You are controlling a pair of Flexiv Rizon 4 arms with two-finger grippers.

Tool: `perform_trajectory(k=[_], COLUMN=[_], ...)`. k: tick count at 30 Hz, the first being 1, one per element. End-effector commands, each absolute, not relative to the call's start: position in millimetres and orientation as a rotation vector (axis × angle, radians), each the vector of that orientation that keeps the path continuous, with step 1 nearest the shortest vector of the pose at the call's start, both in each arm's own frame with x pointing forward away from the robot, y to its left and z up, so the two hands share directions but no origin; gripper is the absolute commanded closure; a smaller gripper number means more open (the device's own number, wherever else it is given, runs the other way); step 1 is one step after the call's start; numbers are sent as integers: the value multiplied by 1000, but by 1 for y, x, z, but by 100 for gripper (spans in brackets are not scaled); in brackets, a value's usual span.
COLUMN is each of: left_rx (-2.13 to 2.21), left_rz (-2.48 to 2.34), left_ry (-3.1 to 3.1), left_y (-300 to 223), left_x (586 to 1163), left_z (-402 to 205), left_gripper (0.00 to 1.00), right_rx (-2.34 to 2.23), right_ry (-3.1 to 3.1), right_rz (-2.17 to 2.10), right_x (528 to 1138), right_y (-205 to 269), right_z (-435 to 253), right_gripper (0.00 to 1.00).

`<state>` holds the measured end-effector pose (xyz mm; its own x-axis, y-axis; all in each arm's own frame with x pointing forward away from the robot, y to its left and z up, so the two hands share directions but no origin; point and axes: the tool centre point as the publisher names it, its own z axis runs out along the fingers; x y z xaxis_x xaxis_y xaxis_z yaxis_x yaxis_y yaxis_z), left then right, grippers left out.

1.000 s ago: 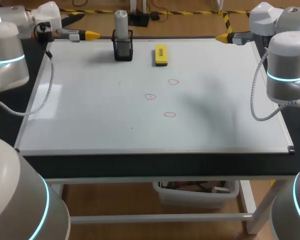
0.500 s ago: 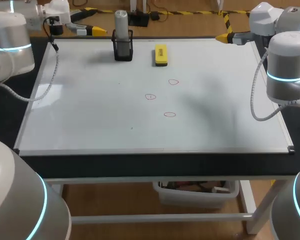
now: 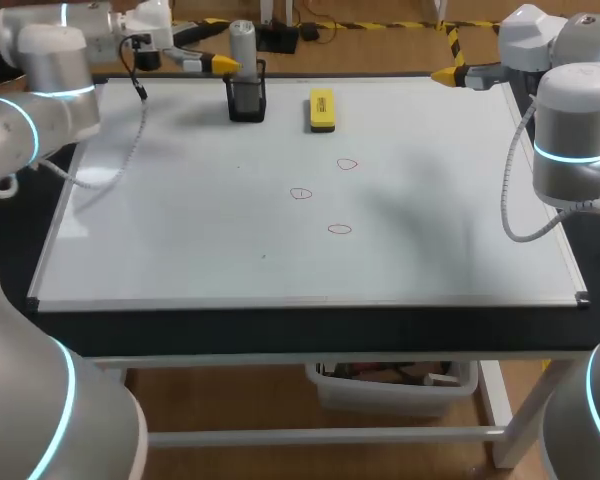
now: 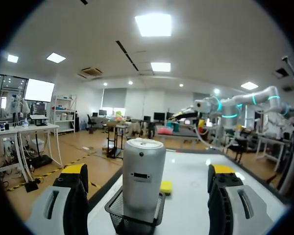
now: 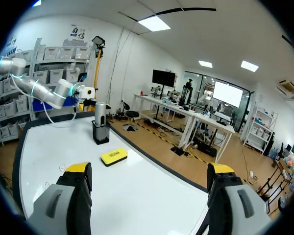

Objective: Pick up the inspection probe, press it on each red-marked spot on the whiteboard one by one, put down the probe, pick up the eraser, and wipe off all the red marks.

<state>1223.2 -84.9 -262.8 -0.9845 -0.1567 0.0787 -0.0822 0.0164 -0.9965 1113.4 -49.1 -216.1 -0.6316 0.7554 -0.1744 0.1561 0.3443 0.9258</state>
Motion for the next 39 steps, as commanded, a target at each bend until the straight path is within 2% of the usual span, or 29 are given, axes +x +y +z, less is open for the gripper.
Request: perform_trajectory(k=[1, 34, 35, 36, 37, 39], left_rx=[-60, -52, -50, -46, -45, -44], left_rz=[-2272, -2359, -2358, -2358, -2357, -2358], left_ry=[2284, 2271, 2273, 2276, 2277, 2279], left_y=[-95, -121, -121, -121, -121, -121], left_x=[1236, 1246, 1246, 1246, 1246, 1246], left_z=[-268, -285, -285, -285, -285, -285], left_gripper=[0, 0, 2, 7, 20, 58], right_rx=[793, 793, 793, 793, 793, 793], right_ry=[2012, 2012, 2012, 2012, 2012, 2012], right_rz=[1290, 1290, 1290, 1290, 1290, 1290], right_x=[1114, 1114, 1114, 1114, 1114, 1114], right_y=[-49, -49, -49, -49, -49, -49], right_z=[-216, -216, -216, -216, -216, -216], right_gripper=[0, 0, 0, 0, 0, 0])
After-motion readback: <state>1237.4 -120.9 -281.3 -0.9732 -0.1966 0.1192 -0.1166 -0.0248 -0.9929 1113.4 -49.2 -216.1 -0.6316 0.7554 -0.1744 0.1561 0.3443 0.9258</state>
